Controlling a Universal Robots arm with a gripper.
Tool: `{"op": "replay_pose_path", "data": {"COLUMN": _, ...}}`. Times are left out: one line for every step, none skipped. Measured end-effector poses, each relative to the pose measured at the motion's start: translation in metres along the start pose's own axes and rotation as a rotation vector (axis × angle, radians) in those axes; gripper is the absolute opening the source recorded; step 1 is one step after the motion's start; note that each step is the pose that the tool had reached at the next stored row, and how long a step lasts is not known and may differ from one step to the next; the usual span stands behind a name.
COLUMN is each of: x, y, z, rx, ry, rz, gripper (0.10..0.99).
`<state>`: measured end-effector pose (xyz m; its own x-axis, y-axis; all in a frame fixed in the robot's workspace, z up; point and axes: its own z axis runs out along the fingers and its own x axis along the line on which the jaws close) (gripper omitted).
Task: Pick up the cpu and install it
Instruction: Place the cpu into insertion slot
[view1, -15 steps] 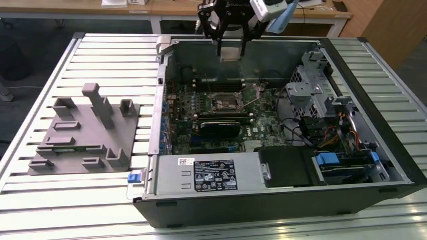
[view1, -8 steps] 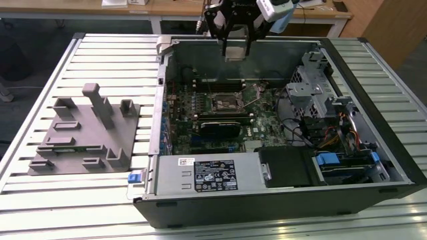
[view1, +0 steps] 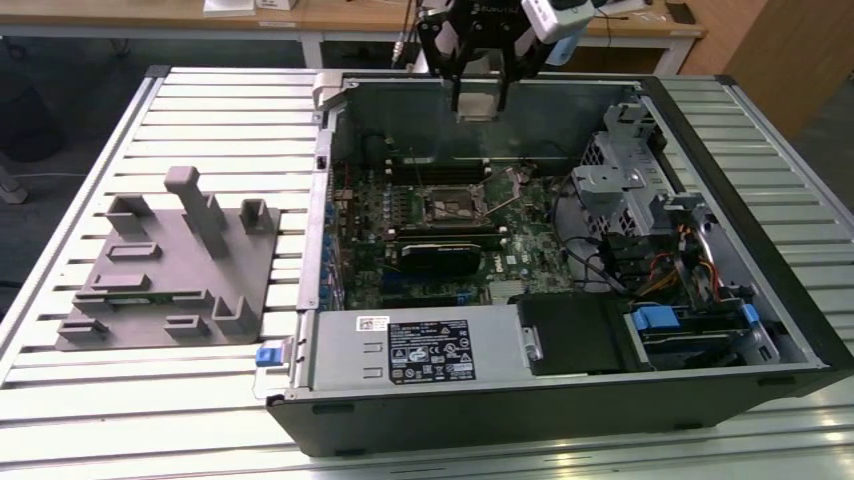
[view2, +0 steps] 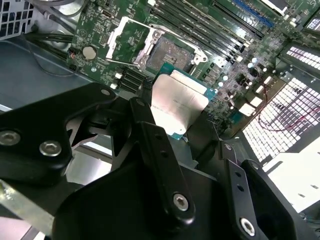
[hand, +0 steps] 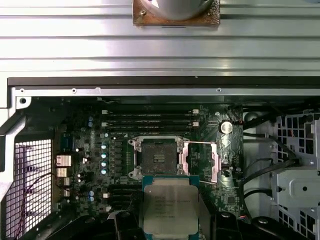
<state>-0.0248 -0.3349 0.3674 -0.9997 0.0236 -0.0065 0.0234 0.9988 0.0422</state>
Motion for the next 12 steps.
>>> {"op": "replay_pose_path", "data": {"x": 0.0000, "y": 0.0000, "z": 0.0000, "rx": 0.000, "ry": -0.0002, "rz": 0.004, "gripper": 0.529}}
{"op": "replay_pose_path", "data": {"x": 0.0000, "y": 0.0000, "z": 0.0000, "rx": 0.000, "ry": -0.0004, "rz": 0.010, "gripper": 0.529}}
{"op": "replay_pose_path", "data": {"x": 0.0000, "y": 0.0000, "z": 0.0000, "rx": 0.000, "ry": -0.0007, "rz": 0.016, "gripper": 0.529}}
{"op": "replay_pose_path", "data": {"x": -0.0001, "y": 0.0000, "z": 0.0000, "rx": 0.001, "ry": -0.0009, "rz": 0.023, "gripper": 0.529}}
{"op": "replay_pose_path", "data": {"x": 0.0000, "y": 0.0000, "z": 0.0000, "rx": 0.001, "ry": -0.0012, "rz": 0.030, "gripper": 0.529}}
{"op": "replay_pose_path", "data": {"x": 0.0000, "y": 0.0000, "z": 0.0001, "rx": 0.001, "ry": -0.0016, "rz": 0.038, "gripper": 0.529}}
{"op": "replay_pose_path", "data": {"x": 0.0000, "y": 0.0000, "z": 0.0001, "rx": 0.001, "ry": -0.0020, "rz": 0.046, "gripper": 0.529}}
{"op": "replay_pose_path", "data": {"x": -0.0001, "y": 0.0000, "z": 0.0001, "rx": 0.001, "ry": -0.0023, "rz": 0.055, "gripper": 0.529}}
{"op": "replay_pose_path", "data": {"x": -0.0001, "y": 0.0001, "z": 0.0001, "rx": 0.001, "ry": -0.0027, "rz": 0.065, "gripper": 0.529}}
{"op": "replay_pose_path", "data": {"x": 0.0000, "y": 0.0000, "z": 0.0002, "rx": 0.001, "ry": -0.0032, "rz": 0.075, "gripper": 0.529}}
{"op": "replay_pose_path", "data": {"x": 0.0000, "y": 0.0000, "z": 0.0002, "rx": 0.001, "ry": -0.0037, "rz": 0.088, "gripper": 0.529}}
{"op": "replay_pose_path", "data": {"x": -0.0001, "y": 0.0001, "z": 0.0003, "rx": 0.001, "ry": -0.0043, "rz": 0.101, "gripper": 0.529}}
